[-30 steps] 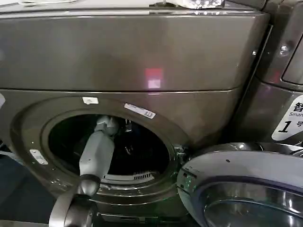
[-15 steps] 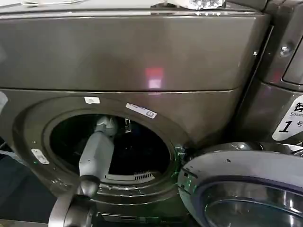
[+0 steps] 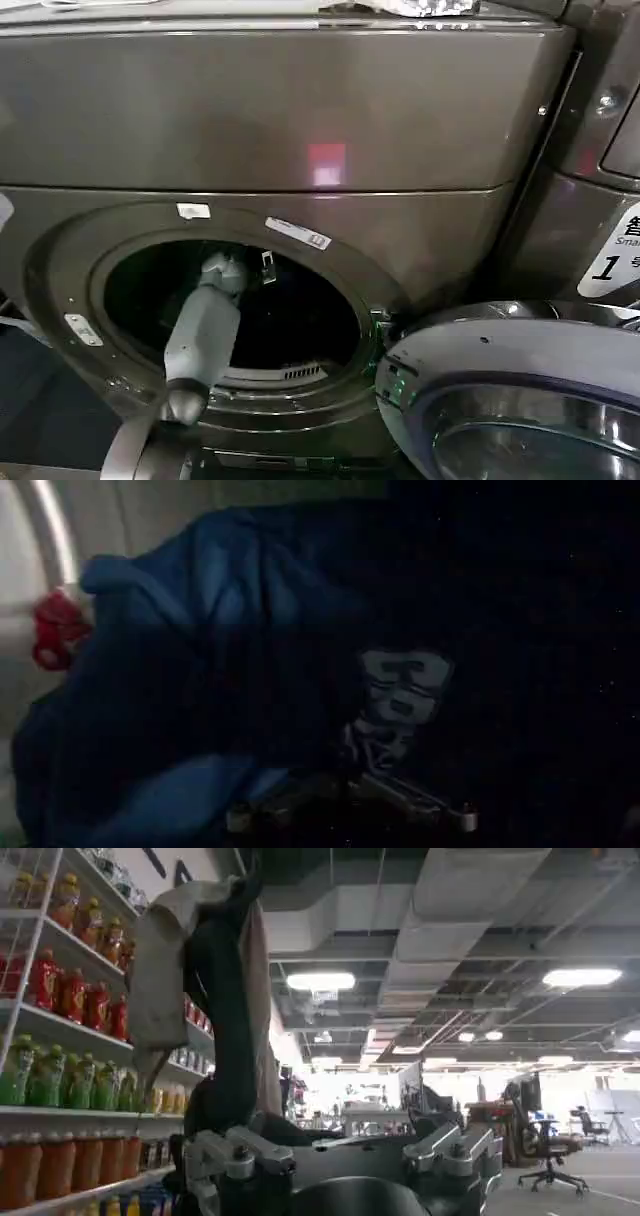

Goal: Grasp the clothes from the dryer.

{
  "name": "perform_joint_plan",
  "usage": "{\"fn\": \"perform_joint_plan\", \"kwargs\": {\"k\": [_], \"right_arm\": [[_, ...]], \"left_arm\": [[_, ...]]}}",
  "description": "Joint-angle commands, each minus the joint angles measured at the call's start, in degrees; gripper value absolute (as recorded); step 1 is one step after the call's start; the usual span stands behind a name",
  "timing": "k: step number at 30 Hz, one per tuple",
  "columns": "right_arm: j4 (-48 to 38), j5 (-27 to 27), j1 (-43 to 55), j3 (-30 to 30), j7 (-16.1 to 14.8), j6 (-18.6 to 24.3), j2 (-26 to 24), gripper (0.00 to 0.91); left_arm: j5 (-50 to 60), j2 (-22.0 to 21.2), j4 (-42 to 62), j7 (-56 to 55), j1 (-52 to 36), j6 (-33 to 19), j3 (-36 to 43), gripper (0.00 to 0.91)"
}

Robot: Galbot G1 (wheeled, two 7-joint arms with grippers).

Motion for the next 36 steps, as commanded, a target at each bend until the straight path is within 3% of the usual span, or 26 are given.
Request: {"fn": "perform_joint_plan", "kwargs": {"k": [1,6,13,14,16,36], "right_arm": [[3.3,1.6,0.3,-0.1,-0.1,-3.0,0.6,0.907],[6.1,3.6,0.7,0.0,-0.2,-6.7,0.5,0.907],[7.5,4.3,1.0,-0.2,1.7,-7.0,0.3,0.907],[7.3,4.9,1.0,-0.4,2.9,-6.2,0.1,0.907],[6.3,5.3,0.8,-0.6,1.4,-2.6,0.2,0.907],[4.7,5.1,1.1,-1.4,0.9,-1.5,0.2,0.907]], "left_arm": [[-14.6,-0.8,-11.9,-25.1,5.2,6.7,-0.4,0.0],[-21.4,-1.5,-21.4,-35.2,10.4,12.6,-0.5,0.0],[-33.0,-2.8,-28.2,-50.5,13.2,18.4,-0.4,0.0],[-35.1,-2.9,-29.1,-52.3,13.4,19.5,-0.4,0.0],[-41.2,-3.2,-31.1,-55.8,13.8,21.5,-0.6,0.0],[-47.7,-5.2,-35.0,-63.3,14.4,21.7,-0.7,0.0]]}}
